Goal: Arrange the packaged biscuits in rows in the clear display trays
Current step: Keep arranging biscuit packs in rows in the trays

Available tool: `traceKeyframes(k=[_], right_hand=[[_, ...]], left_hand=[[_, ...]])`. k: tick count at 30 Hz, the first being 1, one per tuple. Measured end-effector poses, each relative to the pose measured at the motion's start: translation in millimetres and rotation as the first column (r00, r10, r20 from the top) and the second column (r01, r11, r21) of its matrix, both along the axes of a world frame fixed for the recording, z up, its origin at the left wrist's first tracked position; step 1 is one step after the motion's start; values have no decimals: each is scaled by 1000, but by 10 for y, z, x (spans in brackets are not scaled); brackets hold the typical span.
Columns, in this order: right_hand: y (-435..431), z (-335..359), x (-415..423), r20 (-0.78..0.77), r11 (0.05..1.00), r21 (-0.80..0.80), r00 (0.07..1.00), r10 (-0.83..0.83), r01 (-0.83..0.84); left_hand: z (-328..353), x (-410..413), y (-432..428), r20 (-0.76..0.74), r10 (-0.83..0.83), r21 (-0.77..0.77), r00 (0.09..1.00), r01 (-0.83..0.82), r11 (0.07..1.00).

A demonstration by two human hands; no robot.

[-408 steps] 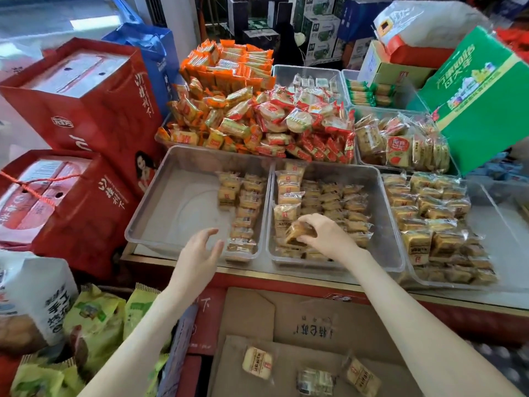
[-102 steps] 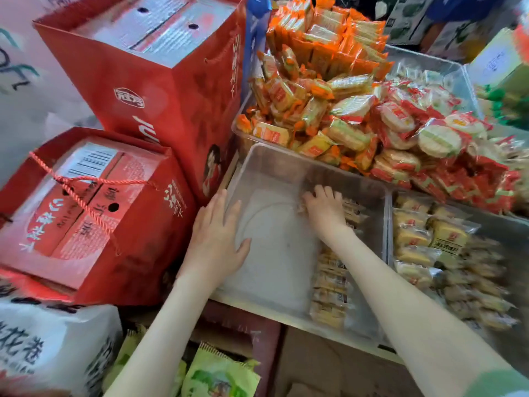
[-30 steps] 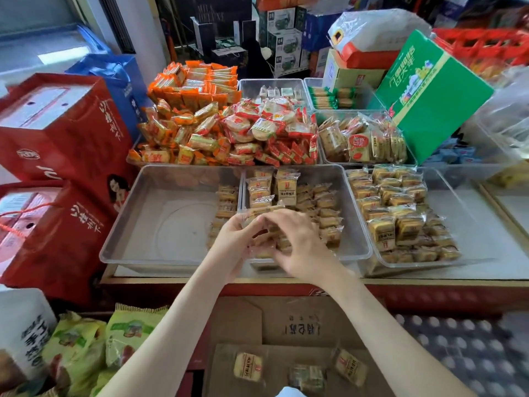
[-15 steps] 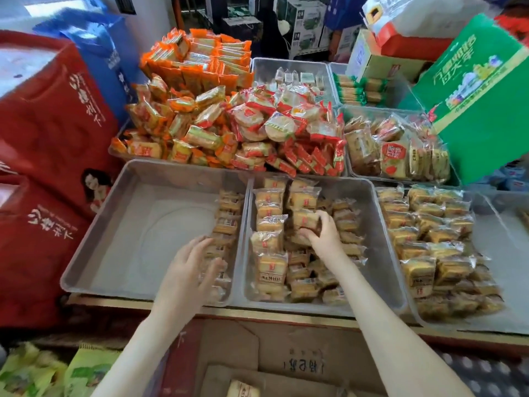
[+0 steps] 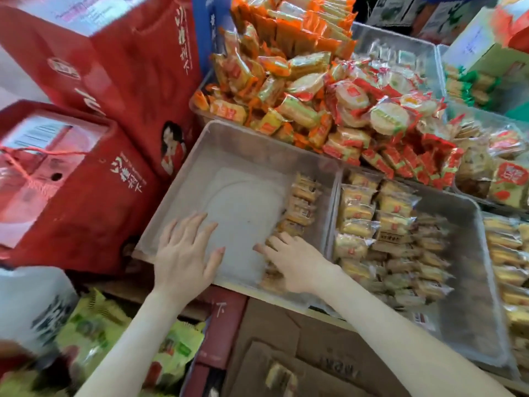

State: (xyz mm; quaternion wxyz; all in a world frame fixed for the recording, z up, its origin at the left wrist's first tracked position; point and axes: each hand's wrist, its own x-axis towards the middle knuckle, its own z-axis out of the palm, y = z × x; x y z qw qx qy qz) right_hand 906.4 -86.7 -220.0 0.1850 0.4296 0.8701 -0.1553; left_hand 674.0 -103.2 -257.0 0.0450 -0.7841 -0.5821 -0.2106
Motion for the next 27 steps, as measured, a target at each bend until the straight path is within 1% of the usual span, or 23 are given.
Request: traceKeyframes(k=[2, 5, 7, 8, 9, 10, 11, 13, 14, 16, 18, 19, 22, 25, 27], right_hand=[[14, -79, -51, 70, 995, 33, 994, 89, -91], [53, -107, -93, 88, 987, 28, 984, 157, -161], [53, -143, -73, 49, 975, 30, 975, 218, -219], [44, -148, -56, -3, 965, 56, 967, 256, -255], [44, -157, -33, -66, 947, 89, 947, 314, -308], [50, -155, 5, -88, 926, 81, 923, 375, -369], [61, -128, 38, -84, 910, 31, 907, 414, -413], [68, -112, 87, 42, 890, -120, 894, 447, -439], [72, -120, 96, 88, 883, -122, 881, 465, -453], [37, -210, 81, 97, 849, -35, 843, 528, -528], [33, -424, 41, 116, 796, 134, 808, 578, -590], [47, -521, 1, 115, 773, 184, 794, 597, -608], [104, -602, -88, 73, 736, 249, 770, 634, -630], [125, -471, -40, -35, 738, 334, 775, 631, -586], [135, -334, -8, -61, 731, 347, 763, 643, -588]], left_hand=[[-27, -7, 5, 29, 3, 36, 1000, -4, 999], [-45, -1, 18, 68, 8, 87, 998, -14, 996], [-57, -4, 10, 85, 5, 107, 996, -14, 994], [-60, -8, 7, 94, 1, 112, 996, -12, 994], [-64, -11, 9, 103, -3, 123, 995, -10, 992], [-69, -10, 14, 109, -7, 137, 994, -8, 991], [-74, -9, 21, 114, -11, 150, 993, -6, 989], [-82, -4, 29, 120, -23, 170, 993, 2, 985], [-86, -2, 31, 122, -28, 181, 992, 6, 983], [-95, 2, 33, 129, -37, 193, 991, 12, 981], [-104, 2, 32, 139, -42, 190, 989, 15, 982], [-108, 3, 29, 141, -45, 186, 989, 19, 982], [-109, -3, 29, 139, -67, 189, 988, 40, 981], [-103, -8, 42, 151, -84, 194, 985, 54, 980], [-96, -12, 38, 161, -82, 191, 983, 51, 980]])
